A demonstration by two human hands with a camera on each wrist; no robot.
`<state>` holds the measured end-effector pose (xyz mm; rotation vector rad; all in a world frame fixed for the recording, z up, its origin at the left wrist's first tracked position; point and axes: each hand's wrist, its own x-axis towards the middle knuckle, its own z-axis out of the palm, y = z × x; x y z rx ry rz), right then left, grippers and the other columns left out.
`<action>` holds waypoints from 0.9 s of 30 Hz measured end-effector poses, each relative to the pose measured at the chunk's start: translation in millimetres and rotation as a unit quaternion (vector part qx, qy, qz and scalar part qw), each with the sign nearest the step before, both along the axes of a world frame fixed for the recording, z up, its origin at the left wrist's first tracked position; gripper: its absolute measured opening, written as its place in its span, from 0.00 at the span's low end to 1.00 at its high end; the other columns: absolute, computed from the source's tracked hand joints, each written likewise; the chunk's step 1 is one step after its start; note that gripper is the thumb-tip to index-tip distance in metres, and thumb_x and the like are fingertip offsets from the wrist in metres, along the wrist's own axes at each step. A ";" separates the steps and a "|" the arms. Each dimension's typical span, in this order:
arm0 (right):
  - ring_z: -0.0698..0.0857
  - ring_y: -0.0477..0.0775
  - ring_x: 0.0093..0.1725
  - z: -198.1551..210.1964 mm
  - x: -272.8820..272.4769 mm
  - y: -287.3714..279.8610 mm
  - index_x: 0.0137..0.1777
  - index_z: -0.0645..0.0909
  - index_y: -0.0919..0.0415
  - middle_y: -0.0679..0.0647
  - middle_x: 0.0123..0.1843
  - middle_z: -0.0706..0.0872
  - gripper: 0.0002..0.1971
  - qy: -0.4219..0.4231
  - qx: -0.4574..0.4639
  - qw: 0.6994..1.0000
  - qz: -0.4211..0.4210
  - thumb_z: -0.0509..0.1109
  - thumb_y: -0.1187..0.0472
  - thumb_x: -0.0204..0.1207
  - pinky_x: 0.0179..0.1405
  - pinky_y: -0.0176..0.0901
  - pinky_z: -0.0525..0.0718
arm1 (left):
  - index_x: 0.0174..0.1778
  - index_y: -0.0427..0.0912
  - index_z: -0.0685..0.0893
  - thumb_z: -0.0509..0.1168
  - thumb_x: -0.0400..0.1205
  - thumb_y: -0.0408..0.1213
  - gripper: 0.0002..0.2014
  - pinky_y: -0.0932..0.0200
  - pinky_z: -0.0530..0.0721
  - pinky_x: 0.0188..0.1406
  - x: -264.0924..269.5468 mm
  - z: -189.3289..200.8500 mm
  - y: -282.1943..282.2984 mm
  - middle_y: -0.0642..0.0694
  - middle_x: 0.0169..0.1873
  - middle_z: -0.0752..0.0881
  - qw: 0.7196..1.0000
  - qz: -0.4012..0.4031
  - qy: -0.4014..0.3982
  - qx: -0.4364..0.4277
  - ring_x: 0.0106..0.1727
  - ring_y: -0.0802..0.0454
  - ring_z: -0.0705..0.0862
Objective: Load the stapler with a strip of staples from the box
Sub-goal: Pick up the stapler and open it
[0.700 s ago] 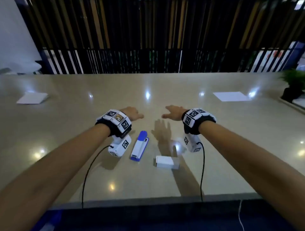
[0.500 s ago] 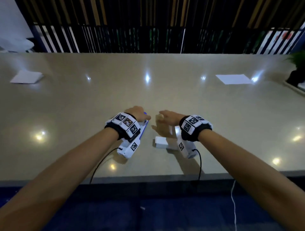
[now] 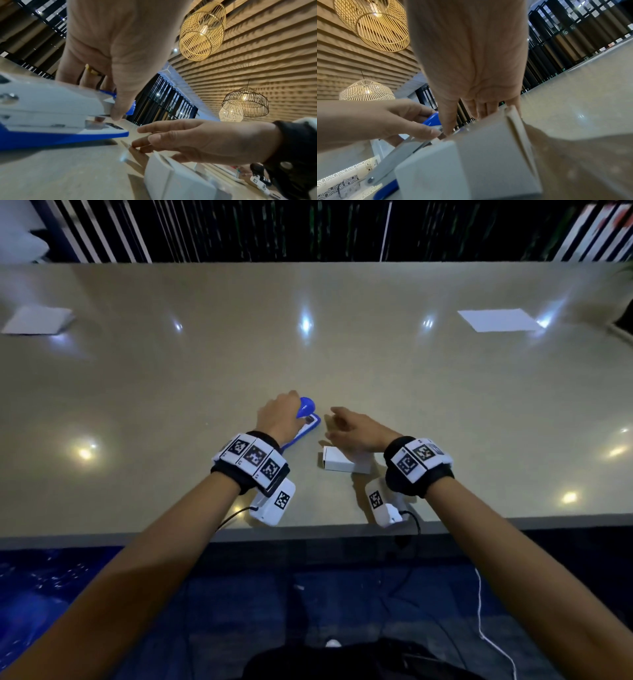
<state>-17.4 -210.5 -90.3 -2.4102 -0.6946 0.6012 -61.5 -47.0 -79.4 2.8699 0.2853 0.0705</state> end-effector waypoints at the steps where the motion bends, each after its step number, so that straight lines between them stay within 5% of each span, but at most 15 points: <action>1: 0.71 0.60 0.77 1.5 -0.1 -0.7 0.83 0.54 0.60 0.61 0.80 0.70 0.33 0.005 0.018 1.000 -0.002 0.64 0.53 0.82 0.73 0.46 0.69 | 0.64 0.32 0.74 0.63 0.83 0.37 0.16 0.44 0.80 0.53 -2.6 1.0 -0.8 0.32 0.59 0.83 1.000 -0.010 -0.014 -0.022 0.58 0.32 0.83; 4: 0.80 0.57 0.63 5.1 1.6 0.7 0.79 0.63 0.60 0.61 0.69 0.79 0.28 0.026 0.125 0.992 -0.008 0.66 0.61 0.80 0.62 0.43 0.79 | 0.68 0.35 0.72 0.62 0.84 0.36 0.17 0.44 0.83 0.56 -8.6 2.7 -3.4 0.34 0.59 0.83 0.991 -0.059 -0.052 -0.108 0.56 0.36 0.84; 9: 0.87 0.67 0.48 10.1 5.0 5.0 0.60 0.76 0.69 0.60 0.48 0.84 0.16 0.002 0.222 0.975 -0.008 0.73 0.65 0.75 0.53 0.59 0.87 | 0.68 0.39 0.70 0.60 0.85 0.38 0.17 0.55 0.83 0.57 -20.6 -1.0 -10.2 0.40 0.60 0.80 0.957 -0.118 -0.105 -0.241 0.56 0.46 0.82; 13: 0.89 0.67 0.40 14.9 2.0 9.8 0.58 0.75 0.71 0.65 0.46 0.84 0.11 0.005 0.261 0.965 -0.023 0.68 0.70 0.77 0.47 0.61 0.90 | 0.66 0.39 0.71 0.60 0.85 0.39 0.15 0.55 0.82 0.58 -21.6 0.9 -15.1 0.42 0.61 0.78 0.947 -0.122 -0.135 -0.264 0.55 0.48 0.81; 18: 0.89 0.68 0.39 14.8 4.8 12.8 0.57 0.76 0.72 0.70 0.48 0.83 0.08 0.013 0.282 0.959 -0.035 0.63 0.74 0.79 0.45 0.60 0.91 | 0.63 0.39 0.70 0.56 0.87 0.47 0.16 0.41 0.87 0.46 -21.2 1.0 -21.0 0.40 0.56 0.80 0.978 -0.095 -0.148 -0.112 0.46 0.37 0.85; 22: 0.88 0.67 0.47 15.6 6.8 15.2 0.58 0.77 0.71 0.73 0.51 0.84 0.09 0.015 0.282 0.959 -0.018 0.60 0.72 0.81 0.47 0.58 0.91 | 0.61 0.39 0.69 0.54 0.86 0.49 0.17 0.50 0.86 0.35 -22.3 2.3 -24.1 0.46 0.45 0.80 0.982 -0.073 -0.148 -0.088 0.39 0.42 0.86; 24: 0.87 0.65 0.45 12.2 10.7 14.3 0.54 0.77 0.66 0.72 0.50 0.83 0.06 0.018 0.288 0.957 -0.031 0.60 0.71 0.82 0.45 0.59 0.91 | 0.62 0.39 0.68 0.54 0.86 0.49 0.17 0.51 0.85 0.35 -22.6 4.8 -19.2 0.46 0.44 0.81 0.978 -0.047 -0.156 -0.133 0.38 0.43 0.86; 27: 0.88 0.57 0.36 2.0 18.8 2.2 0.53 0.74 0.65 0.70 0.51 0.81 0.04 0.117 0.352 0.921 -0.118 0.60 0.72 0.82 0.38 0.50 0.92 | 0.59 0.40 0.66 0.55 0.87 0.43 0.11 0.36 0.88 0.45 -20.6 13.1 1.2 0.35 0.50 0.86 0.919 0.007 -0.248 -0.308 0.43 0.36 0.88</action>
